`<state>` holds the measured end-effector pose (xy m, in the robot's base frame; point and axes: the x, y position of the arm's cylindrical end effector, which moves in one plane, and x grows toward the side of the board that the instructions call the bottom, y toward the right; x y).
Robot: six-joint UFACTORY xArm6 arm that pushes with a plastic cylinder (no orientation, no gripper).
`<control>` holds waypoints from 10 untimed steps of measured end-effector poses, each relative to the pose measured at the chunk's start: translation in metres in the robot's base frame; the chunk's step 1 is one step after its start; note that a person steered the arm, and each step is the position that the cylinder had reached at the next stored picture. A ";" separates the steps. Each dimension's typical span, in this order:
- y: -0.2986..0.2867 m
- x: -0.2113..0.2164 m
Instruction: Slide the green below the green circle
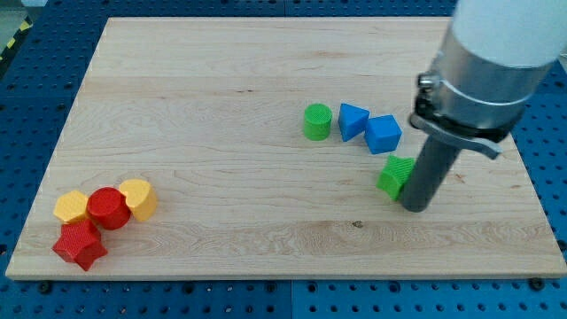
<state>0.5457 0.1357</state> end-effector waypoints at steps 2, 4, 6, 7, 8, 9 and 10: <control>0.055 0.021; 0.043 -0.002; 0.039 -0.021; 0.021 -0.022; -0.006 -0.022; -0.029 -0.022; -0.047 -0.022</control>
<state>0.5239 0.0883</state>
